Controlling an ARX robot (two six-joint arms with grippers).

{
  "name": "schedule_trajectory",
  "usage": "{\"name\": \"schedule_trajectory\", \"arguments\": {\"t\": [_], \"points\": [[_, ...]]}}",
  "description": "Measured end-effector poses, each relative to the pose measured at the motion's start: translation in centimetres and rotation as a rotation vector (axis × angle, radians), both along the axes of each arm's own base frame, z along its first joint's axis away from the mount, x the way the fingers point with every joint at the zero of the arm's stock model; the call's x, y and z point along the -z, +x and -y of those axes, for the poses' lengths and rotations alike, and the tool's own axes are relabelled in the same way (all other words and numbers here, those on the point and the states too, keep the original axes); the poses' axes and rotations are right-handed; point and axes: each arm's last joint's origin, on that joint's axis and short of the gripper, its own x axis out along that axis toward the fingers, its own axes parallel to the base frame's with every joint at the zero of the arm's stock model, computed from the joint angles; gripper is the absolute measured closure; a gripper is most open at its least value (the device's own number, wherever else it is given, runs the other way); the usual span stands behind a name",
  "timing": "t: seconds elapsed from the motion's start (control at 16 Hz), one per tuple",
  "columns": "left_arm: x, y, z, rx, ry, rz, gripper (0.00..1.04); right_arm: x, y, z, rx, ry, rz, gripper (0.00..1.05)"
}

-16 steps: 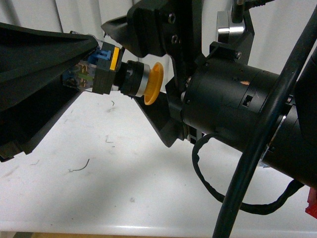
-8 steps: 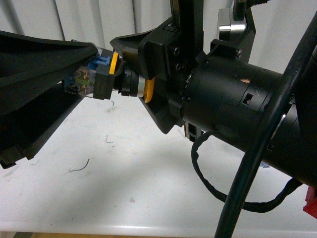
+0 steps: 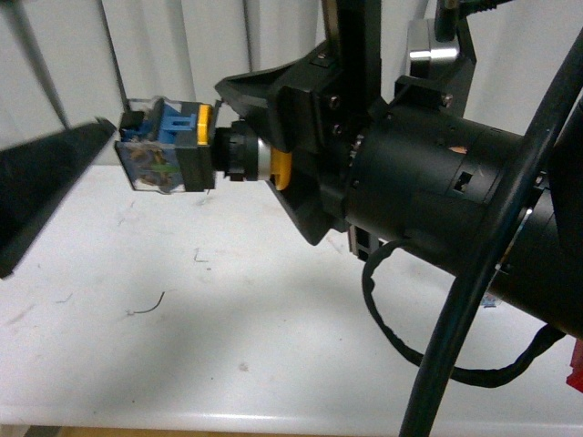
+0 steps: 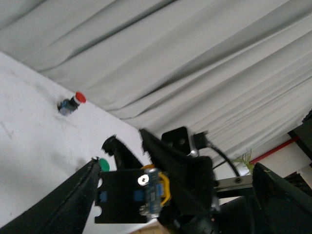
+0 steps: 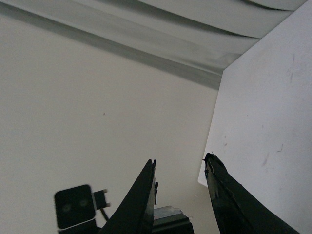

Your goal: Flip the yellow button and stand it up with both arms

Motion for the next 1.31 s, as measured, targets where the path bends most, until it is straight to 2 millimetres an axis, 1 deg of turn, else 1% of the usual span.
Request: {"name": "schedule_trajectory", "arguments": {"t": [0.06,0.19,0.31,0.37,0.5,0.56,0.62,0.69,0.75,0.81,0.87,0.93,1.0,1.06,1.12,1.25,1.31], "points": [[-0.7,-0.4,-0.7,-0.024,-0.006,0.043,0.07,0.1,0.2,0.3,0.012,-0.002,-0.004,0.74],[-0.9,-1.5,-1.5,-0.03,-0.002,0.073,0.07,0.0,0.4,0.6,0.024,-0.001,-0.003,0.74],[-1.8,-3.6,-2.8,-0.087,0.012,0.167,0.07,0.0,0.5,0.8,0.032,-0.001,-0.003,0.74],[-2.0,-4.4,-3.3,-0.125,0.04,0.161,0.07,0.0,0.6,1.0,0.038,-0.001,-0.003,0.74],[-1.7,-6.6,-4.1,-0.204,0.121,0.177,0.07,0.0,0.7,1.3,0.05,-0.001,-0.003,0.74],[-2.0,-7.7,-4.3,-0.241,0.175,0.215,0.07,0.1,0.9,1.5,0.061,-0.001,-0.005,0.74],[-2.8,-9.6,-4.6,-0.3,0.26,0.304,0.07,0.0,0.9,1.6,0.067,0.0,-0.004,0.74],[-3.6,-10.5,-4.6,-0.336,0.328,0.364,0.07,0.1,0.9,1.6,0.067,0.0,-0.005,0.74],[-3.5,-10.4,-4.7,-0.358,0.393,0.356,0.07,0.0,0.9,1.6,0.067,0.001,-0.002,0.74],[-3.5,-10.3,-4.7,-0.367,0.423,0.371,0.07,0.0,0.9,1.6,0.067,0.001,-0.002,0.74],[-3.8,-10.2,-4.8,-0.478,0.53,0.253,0.16,0.0,0.9,1.6,0.068,0.001,-0.003,0.74],[-3.9,-10.3,-4.9,-0.579,0.64,0.198,0.25,0.0,0.9,1.6,0.068,0.001,-0.001,0.74],[-3.0,-10.5,-5.3,-0.669,0.794,0.142,0.38,-0.1,0.9,1.6,0.07,0.002,0.0,0.74],[-2.0,-10.3,-5.4,-0.702,0.865,0.116,0.47,-0.1,0.9,1.6,0.07,0.002,0.0,0.74],[-1.2,-10.2,-5.5,-0.702,0.919,0.115,0.59,-0.1,0.9,1.6,0.07,0.002,-0.001,0.74],[-0.8,-10.4,-5.4,-0.71,0.947,0.147,0.81,0.0,0.8,1.7,0.07,0.0,-0.003,0.74],[-0.5,-10.4,-5.4,-0.711,0.954,0.152,0.96,-0.1,0.8,1.7,0.07,0.002,-0.001,0.74]]}}
